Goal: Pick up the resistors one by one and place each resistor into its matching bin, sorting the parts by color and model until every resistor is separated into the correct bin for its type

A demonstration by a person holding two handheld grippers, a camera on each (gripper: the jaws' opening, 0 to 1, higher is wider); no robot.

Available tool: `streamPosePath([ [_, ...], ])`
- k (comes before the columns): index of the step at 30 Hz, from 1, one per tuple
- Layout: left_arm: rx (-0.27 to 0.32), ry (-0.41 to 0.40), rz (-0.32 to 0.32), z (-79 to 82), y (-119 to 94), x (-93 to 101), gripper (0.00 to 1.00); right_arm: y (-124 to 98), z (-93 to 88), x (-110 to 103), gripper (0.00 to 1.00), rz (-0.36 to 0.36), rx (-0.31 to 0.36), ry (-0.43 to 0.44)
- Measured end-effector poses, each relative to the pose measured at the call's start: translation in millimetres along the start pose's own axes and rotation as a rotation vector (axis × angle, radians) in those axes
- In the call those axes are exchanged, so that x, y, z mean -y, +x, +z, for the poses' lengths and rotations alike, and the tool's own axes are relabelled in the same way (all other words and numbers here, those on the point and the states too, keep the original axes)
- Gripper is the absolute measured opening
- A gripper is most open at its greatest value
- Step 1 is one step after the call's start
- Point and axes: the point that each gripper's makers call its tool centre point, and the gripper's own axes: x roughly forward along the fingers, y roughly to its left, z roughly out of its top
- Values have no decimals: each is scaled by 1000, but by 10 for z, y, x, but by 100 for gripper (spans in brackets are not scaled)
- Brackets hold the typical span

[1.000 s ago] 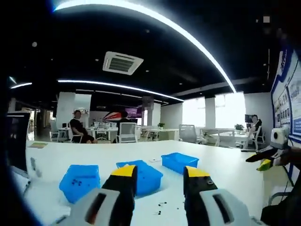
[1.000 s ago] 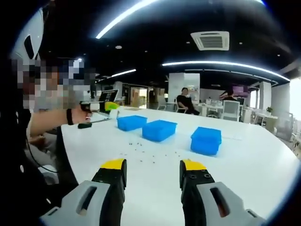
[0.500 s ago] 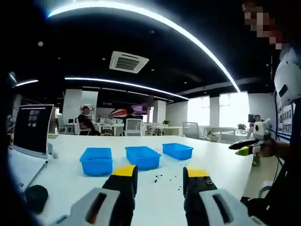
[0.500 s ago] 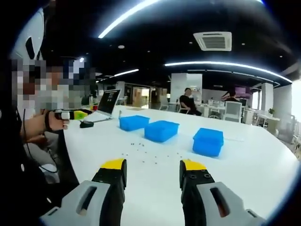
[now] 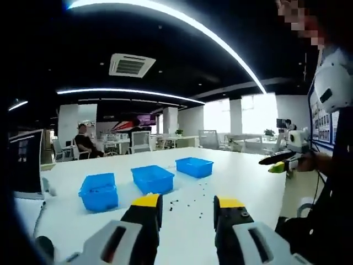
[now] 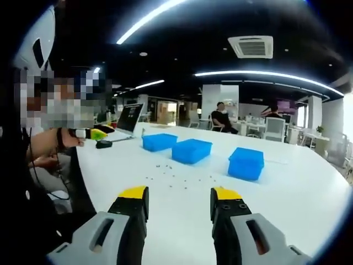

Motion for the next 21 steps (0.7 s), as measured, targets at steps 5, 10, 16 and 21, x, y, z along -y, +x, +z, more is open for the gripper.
streamPosePath([
  [5, -84, 84, -58, 6, 206, -1, 38, -12, -18, 13, 46, -5, 9, 12],
  [10, -144, 198, -93, 71, 458, -70, 35, -28, -69, 12, 46, -2, 4, 21],
  [16, -268, 318, -180, 41, 888, -111, 34, -51, -114, 29, 46, -1, -4, 27],
  [21, -399, 438, -274, -153, 1241, -87, 34, -66, -168, 28, 45, -1, -15, 36],
])
